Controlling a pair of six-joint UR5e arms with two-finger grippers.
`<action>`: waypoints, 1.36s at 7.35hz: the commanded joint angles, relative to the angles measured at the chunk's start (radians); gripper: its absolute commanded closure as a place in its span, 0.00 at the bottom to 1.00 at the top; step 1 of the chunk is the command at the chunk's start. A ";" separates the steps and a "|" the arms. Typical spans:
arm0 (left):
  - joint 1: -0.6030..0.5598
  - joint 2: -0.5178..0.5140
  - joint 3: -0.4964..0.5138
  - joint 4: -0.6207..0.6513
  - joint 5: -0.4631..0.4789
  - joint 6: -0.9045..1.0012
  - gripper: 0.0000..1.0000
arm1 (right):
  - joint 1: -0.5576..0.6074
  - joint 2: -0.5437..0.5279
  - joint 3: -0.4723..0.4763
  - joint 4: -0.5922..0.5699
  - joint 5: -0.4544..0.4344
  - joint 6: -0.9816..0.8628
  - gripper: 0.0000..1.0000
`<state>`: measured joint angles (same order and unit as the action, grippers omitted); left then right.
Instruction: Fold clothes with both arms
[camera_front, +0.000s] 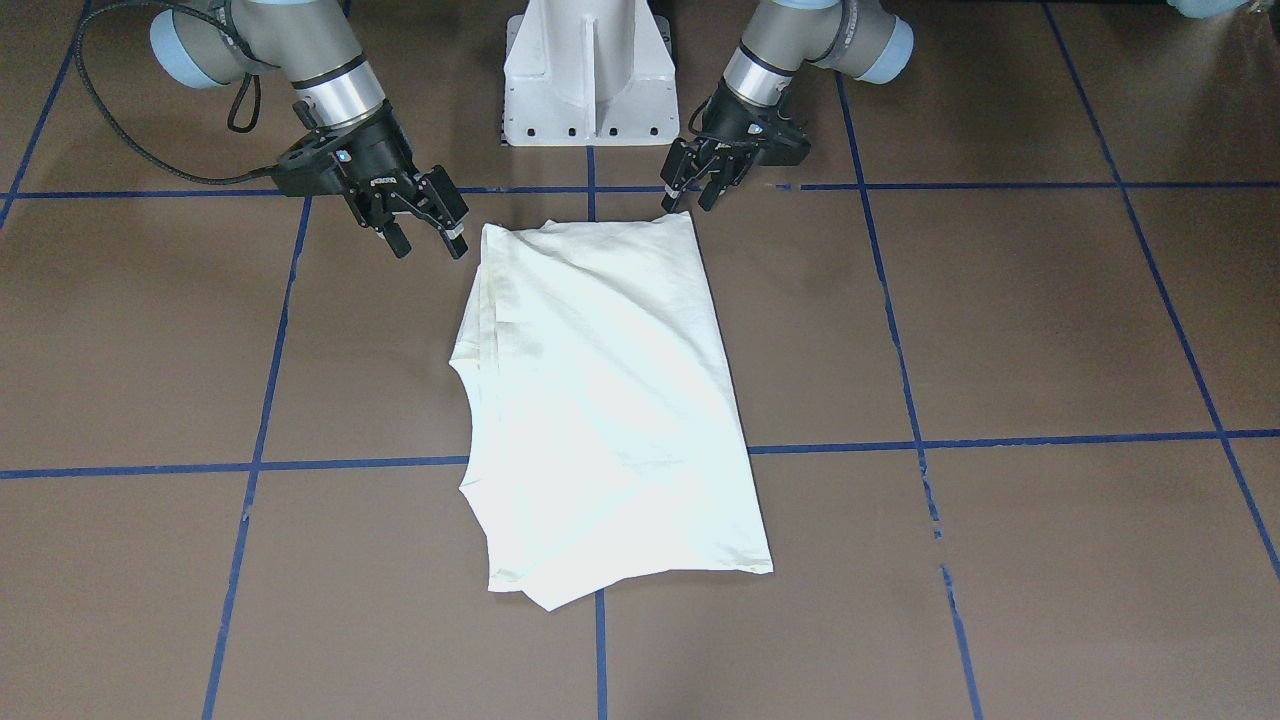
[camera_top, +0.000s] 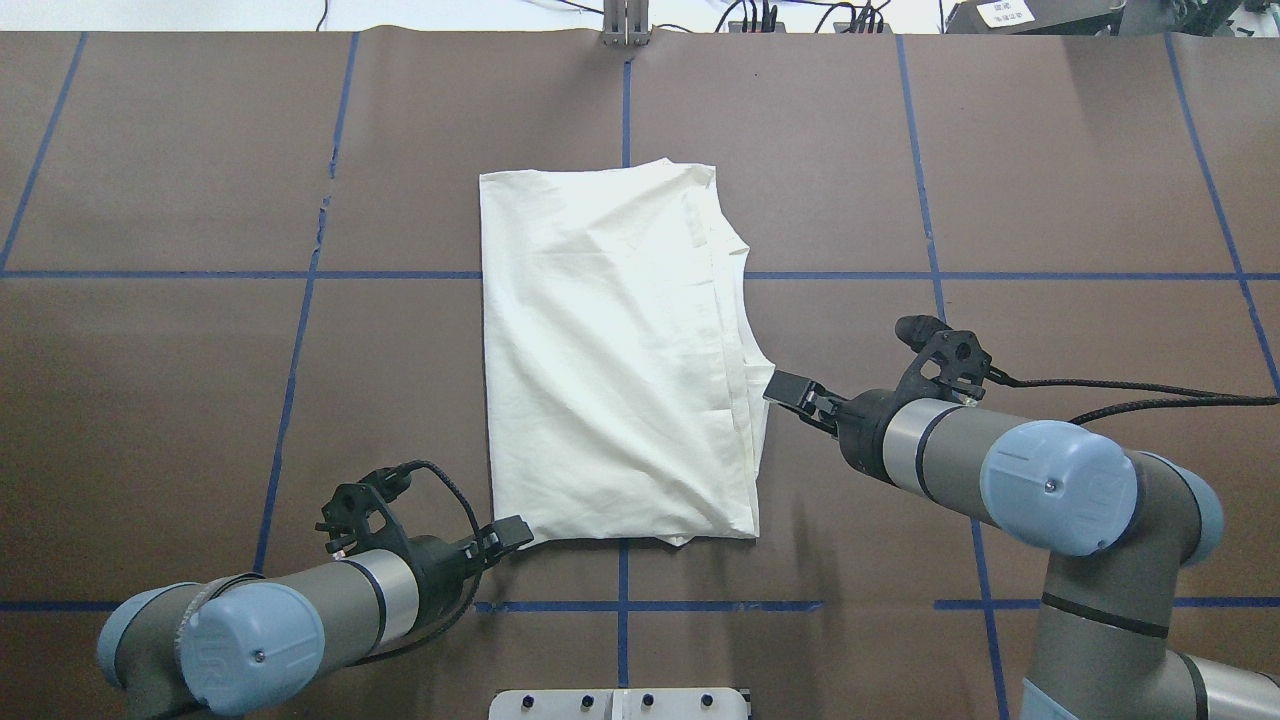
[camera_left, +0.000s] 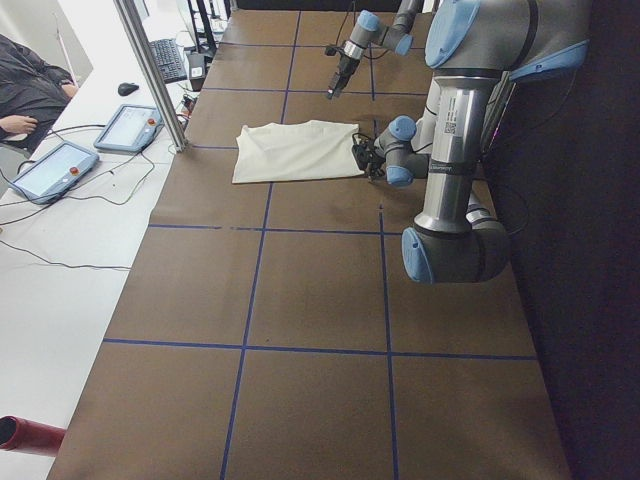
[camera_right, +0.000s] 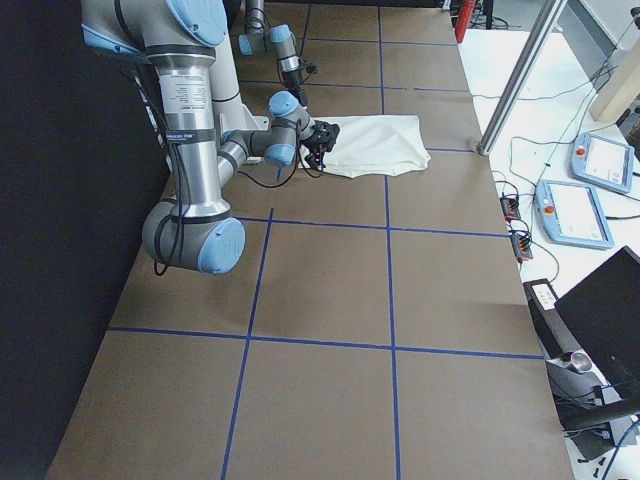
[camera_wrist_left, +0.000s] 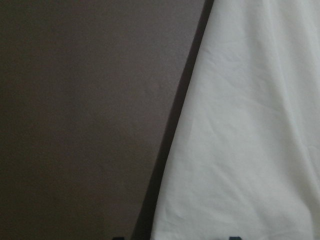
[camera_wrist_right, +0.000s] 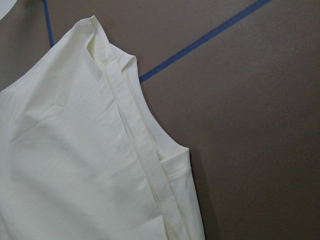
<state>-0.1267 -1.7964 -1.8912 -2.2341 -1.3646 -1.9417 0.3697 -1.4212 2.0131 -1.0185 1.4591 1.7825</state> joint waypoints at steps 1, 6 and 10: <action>0.009 -0.033 0.013 0.013 0.030 -0.002 0.29 | 0.000 -0.001 0.000 0.000 0.000 0.000 0.00; 0.001 -0.037 0.030 0.021 0.056 -0.002 0.33 | -0.002 -0.002 -0.002 0.000 -0.014 0.002 0.00; 0.001 -0.037 0.030 0.034 0.056 0.001 0.33 | -0.002 -0.002 -0.002 0.000 -0.014 0.002 0.00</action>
<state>-0.1257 -1.8331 -1.8608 -2.2013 -1.3085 -1.9406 0.3682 -1.4235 2.0111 -1.0186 1.4450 1.7840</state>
